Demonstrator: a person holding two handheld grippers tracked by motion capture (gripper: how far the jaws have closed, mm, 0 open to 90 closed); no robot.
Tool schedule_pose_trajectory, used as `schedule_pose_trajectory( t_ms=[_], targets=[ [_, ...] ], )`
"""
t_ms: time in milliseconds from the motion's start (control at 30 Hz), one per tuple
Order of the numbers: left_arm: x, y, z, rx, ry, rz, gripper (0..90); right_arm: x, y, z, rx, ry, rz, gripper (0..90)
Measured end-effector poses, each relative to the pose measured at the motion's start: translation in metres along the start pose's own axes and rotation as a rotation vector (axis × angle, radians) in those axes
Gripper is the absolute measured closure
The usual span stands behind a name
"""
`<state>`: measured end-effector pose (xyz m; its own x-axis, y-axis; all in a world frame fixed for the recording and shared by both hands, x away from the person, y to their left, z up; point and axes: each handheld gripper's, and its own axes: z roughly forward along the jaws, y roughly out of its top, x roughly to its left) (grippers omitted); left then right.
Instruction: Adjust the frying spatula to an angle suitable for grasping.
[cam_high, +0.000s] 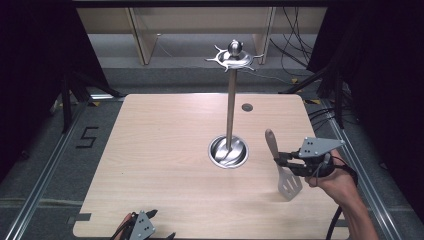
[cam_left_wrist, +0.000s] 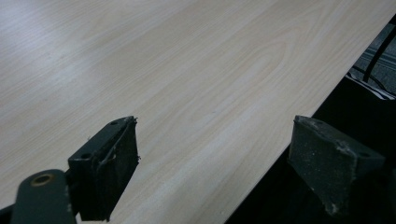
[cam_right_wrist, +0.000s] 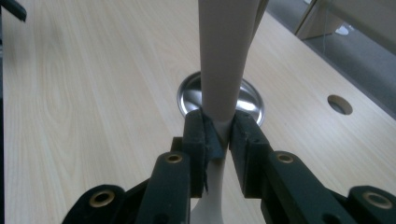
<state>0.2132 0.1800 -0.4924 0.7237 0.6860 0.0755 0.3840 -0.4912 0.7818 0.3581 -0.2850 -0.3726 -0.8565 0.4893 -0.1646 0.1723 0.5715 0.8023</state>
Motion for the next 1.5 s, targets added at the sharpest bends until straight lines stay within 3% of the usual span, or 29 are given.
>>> schedule_pose_trajectory(
  t_ms=[133,300,367,400,467,533,567,633,667,700,833,867,900,1100,1167,1233,1367,1500],
  targets=[
    [0.001,0.0,0.001,-0.012,0.004,0.01,15.1,-0.002,0.004,0.0,-0.057,0.013,0.02,77.3],
    [-0.001,0.0,0.001,-0.008,-0.006,-0.015,15.1,-0.006,0.014,0.001,-0.127,0.019,0.037,77.4],
    [0.0,0.0,0.0,-0.005,-0.003,-0.009,15.1,-0.006,0.021,0.001,-0.145,0.017,0.058,77.3],
    [0.001,0.0,0.001,-0.017,0.014,0.016,15.1,-0.008,0.023,0.001,-0.153,0.017,0.049,77.3],
    [0.0,-0.001,0.001,-0.017,0.02,0.0,15.1,-0.009,0.03,0.001,-0.161,0.011,0.055,77.3],
    [0.001,0.0,0.0,-0.024,0.01,0.029,15.1,-0.013,0.037,0.0,-0.167,0.006,0.037,77.3],
    [0.001,0.0,0.0,-0.024,0.008,0.029,15.1,-0.012,0.04,0.001,-0.17,0.01,0.06,77.3],
    [0.002,0.0,0.0,-0.022,0.005,0.031,15.0,-0.015,0.046,0.002,-0.19,0.002,0.053,77.3],
    [0.002,0.0,0.0,-0.022,0.005,0.031,15.1,-0.016,0.049,0.002,-0.195,-0.007,0.046,77.3],
    [0.0,0.0,0.0,-0.023,0.008,0.006,15.1,-0.016,0.049,0.002,-0.195,-0.007,0.046,77.3],
    [0.002,0.001,0.0,-0.023,0.008,0.033,15.0,-0.018,0.06,0.002,-0.202,0.003,0.06,77.3],
    [0.002,0.001,0.0,-0.027,0.006,0.034,15.1,-0.019,0.062,0.002,-0.212,-0.015,0.052,77.3],
    [-0.001,0.0,0.0,-0.019,0.001,-0.008,15.0,-0.02,0.064,0.001,-0.2,-0.005,0.048,77.3],
    [0.002,0.0,0.0,-0.021,0.016,0.024,15.0,-0.023,0.073,0.001,-0.208,-0.016,0.057,77.3],
    [0.002,0.0,0.001,-0.02,0.015,0.022,15.0,-0.025,0.075,0.001,-0.217,-0.022,0.053,77.3],
    [-0.001,-0.001,0.002,-0.025,0.013,-0.006,15.0,-0.027,0.078,0.001,-0.221,-0.037,0.046,77.3],
    [0.001,0.0,0.001,-0.028,0.012,0.024,15.0,-0.029,0.084,0.0,-0.219,-0.039,0.074,77.3],
    [0.0,0.0,0.001,-0.028,0.01,0.009,15.0,-0.032,0.092,0.003,-0.221,-0.042,0.054,77.3]
  ],
)
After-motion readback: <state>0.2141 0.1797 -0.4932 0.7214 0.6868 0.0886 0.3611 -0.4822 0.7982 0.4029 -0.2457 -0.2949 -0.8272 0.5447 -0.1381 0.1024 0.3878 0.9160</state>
